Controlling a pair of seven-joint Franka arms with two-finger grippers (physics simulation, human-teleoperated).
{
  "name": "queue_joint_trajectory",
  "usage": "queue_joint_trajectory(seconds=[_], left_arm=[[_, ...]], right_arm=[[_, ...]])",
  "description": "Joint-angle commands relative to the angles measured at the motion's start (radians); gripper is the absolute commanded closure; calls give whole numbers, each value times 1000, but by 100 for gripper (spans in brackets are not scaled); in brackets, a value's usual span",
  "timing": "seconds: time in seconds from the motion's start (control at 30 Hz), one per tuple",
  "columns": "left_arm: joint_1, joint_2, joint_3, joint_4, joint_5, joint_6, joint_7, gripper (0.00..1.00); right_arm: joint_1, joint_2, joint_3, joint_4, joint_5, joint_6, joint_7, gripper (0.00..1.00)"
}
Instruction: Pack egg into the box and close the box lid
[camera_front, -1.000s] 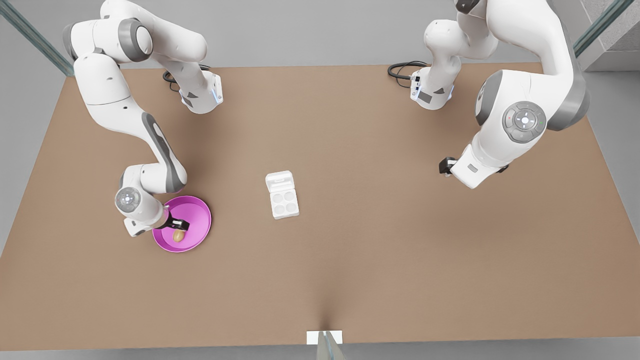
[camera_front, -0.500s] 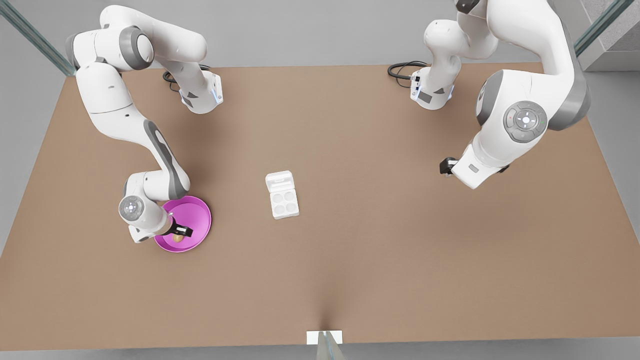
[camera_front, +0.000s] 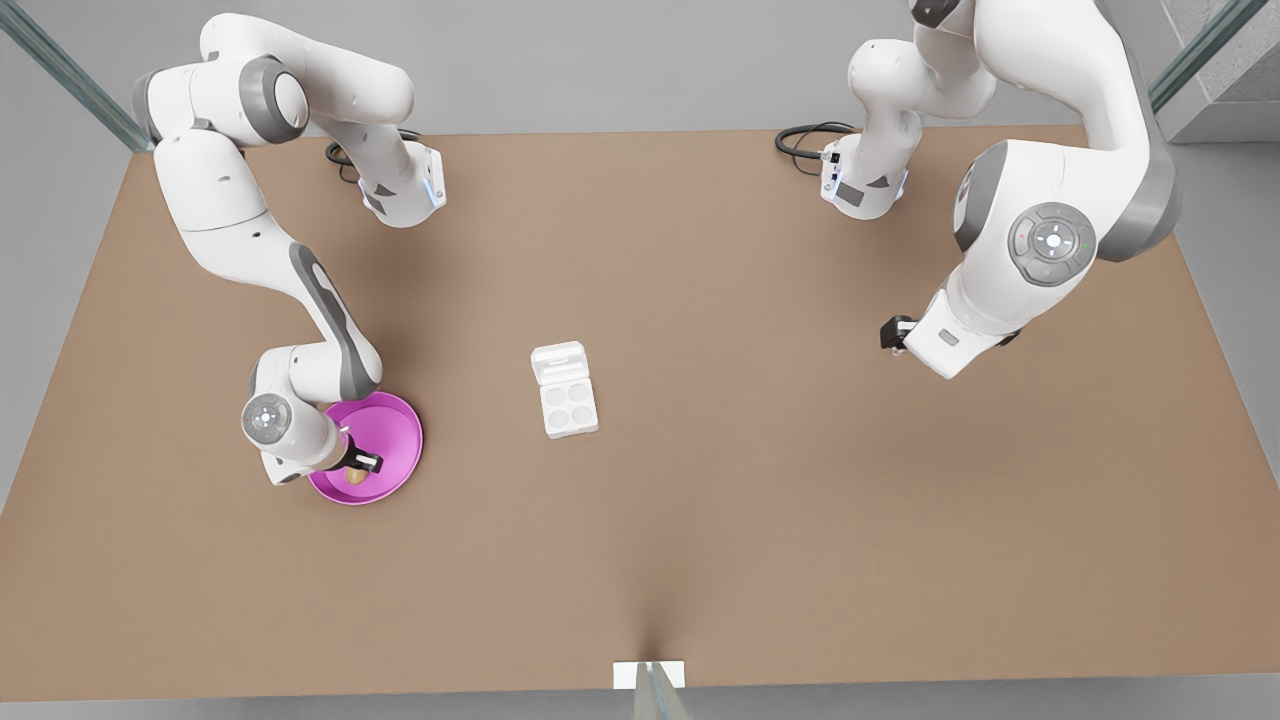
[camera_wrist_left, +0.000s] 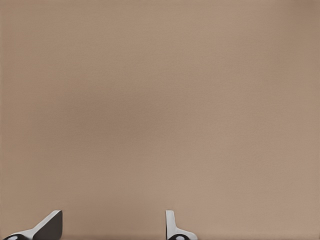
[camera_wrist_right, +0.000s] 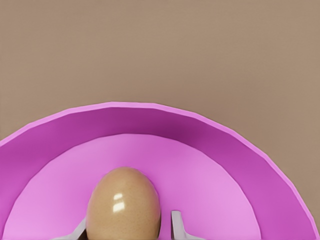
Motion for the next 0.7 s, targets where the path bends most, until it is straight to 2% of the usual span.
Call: queue_joint_trajectory(seconds=[0.0, 0.1, 0.33, 0.67], left_arm=[[-1, -2, 0, 0, 0, -1, -2, 0], [-1, -2, -1, 0, 0, -1, -2, 0], [0, 1, -1, 0, 0, 0, -2, 0], [0, -2, -1, 0, 0, -1, -2, 0]], right_arm=[[0, 1, 0, 0, 0, 0, 16, 45], [0, 1, 0, 0, 0, 0, 16, 56], [0, -1, 0, 0, 0, -5, 16, 68], [2, -5, 2, 15, -6, -23, 14, 72]])
